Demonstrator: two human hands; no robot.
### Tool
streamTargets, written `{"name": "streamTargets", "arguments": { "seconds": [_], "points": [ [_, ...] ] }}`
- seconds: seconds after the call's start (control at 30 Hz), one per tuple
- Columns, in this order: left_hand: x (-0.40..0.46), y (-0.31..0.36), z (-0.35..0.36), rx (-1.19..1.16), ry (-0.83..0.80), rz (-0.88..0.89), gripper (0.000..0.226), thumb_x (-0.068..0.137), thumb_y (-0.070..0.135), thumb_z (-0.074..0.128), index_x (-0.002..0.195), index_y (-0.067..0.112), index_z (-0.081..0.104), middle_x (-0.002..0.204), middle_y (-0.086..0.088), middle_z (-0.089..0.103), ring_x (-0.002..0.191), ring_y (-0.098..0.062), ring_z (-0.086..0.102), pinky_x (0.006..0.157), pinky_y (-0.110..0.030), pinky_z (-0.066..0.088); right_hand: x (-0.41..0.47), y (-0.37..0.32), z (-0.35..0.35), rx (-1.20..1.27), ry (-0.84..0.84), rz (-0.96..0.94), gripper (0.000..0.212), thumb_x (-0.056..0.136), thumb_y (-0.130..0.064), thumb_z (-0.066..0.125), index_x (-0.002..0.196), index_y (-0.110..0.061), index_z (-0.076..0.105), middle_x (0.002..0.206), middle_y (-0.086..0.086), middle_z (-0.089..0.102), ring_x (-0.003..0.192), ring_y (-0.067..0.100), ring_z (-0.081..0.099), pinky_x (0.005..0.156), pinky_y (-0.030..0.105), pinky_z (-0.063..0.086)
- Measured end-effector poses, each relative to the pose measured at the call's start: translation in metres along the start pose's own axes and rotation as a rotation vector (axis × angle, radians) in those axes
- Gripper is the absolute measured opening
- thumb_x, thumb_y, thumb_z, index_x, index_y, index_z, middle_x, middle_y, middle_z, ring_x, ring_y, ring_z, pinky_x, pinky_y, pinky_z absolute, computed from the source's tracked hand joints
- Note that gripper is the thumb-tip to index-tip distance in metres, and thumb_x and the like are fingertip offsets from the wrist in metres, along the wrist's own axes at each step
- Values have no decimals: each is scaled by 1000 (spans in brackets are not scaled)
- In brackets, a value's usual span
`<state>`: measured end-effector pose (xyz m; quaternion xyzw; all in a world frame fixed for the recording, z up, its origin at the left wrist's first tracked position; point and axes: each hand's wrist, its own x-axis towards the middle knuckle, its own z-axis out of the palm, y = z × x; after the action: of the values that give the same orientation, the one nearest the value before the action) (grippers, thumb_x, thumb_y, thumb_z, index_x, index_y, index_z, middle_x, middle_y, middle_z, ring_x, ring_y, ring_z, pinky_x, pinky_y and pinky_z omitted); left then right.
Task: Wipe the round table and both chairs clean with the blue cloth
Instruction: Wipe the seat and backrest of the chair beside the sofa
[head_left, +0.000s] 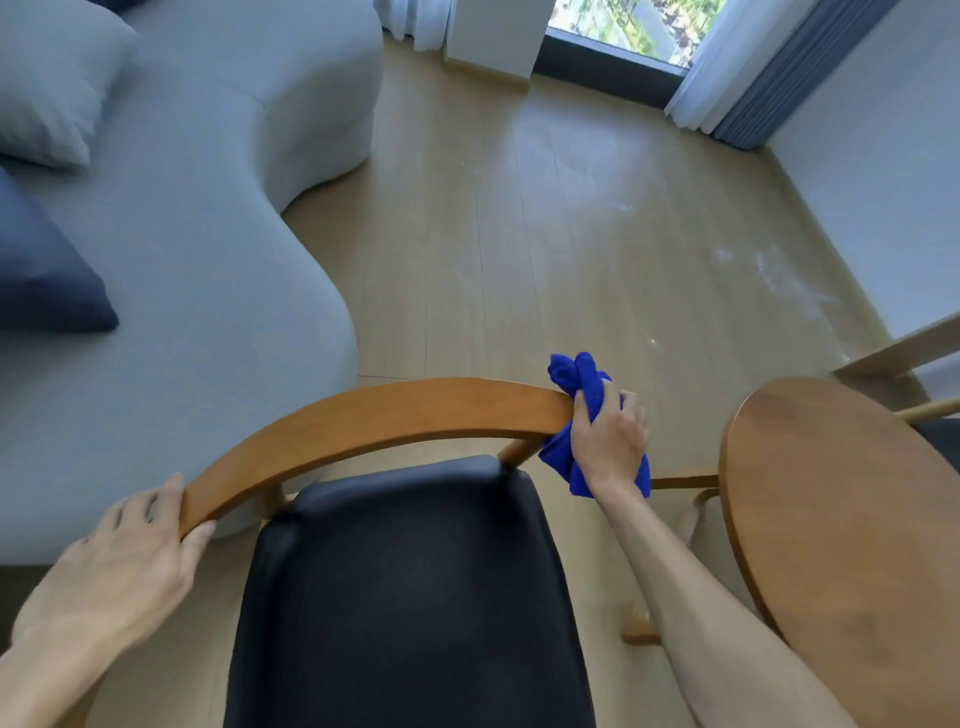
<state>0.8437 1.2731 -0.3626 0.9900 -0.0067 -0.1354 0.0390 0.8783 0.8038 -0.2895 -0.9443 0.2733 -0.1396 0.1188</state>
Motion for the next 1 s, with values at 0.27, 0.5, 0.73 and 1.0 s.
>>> {"name": "streamTargets", "arguments": {
  "seconds": [0.27,0.5,0.73,1.0],
  "points": [
    [12,-22,14,18,5,-12,65,90,68,22,139,25,26,105,-10,55,85,-31,59,63,-47,53,-100,-196,42,91,-57,-674,27,86,-35,54,105,-19,65,115,7,59,102,30,53,83,41,39],
    [35,-78,67,-26,-144,-30,69,87,70,36,141,29,30,97,-6,49,71,-24,46,53,-38,39,-98,-187,39,70,-198,-948,38,81,-34,53,117,-23,64,124,5,57,107,31,51,86,43,37],
    [21,-46,31,30,-92,8,64,89,68,31,137,26,29,86,-4,38,65,-24,41,50,-42,45,4,-16,1,-5,-108,-274,36,94,-40,50,121,-17,59,118,10,57,104,31,53,87,44,43],
    [2,-9,-7,87,70,83,65,94,66,19,141,22,20,98,-11,52,73,-26,55,55,-44,54,-36,-85,23,-1,107,-279,29,91,-35,52,110,-16,64,115,8,60,102,30,54,84,41,39]
  ]
}}
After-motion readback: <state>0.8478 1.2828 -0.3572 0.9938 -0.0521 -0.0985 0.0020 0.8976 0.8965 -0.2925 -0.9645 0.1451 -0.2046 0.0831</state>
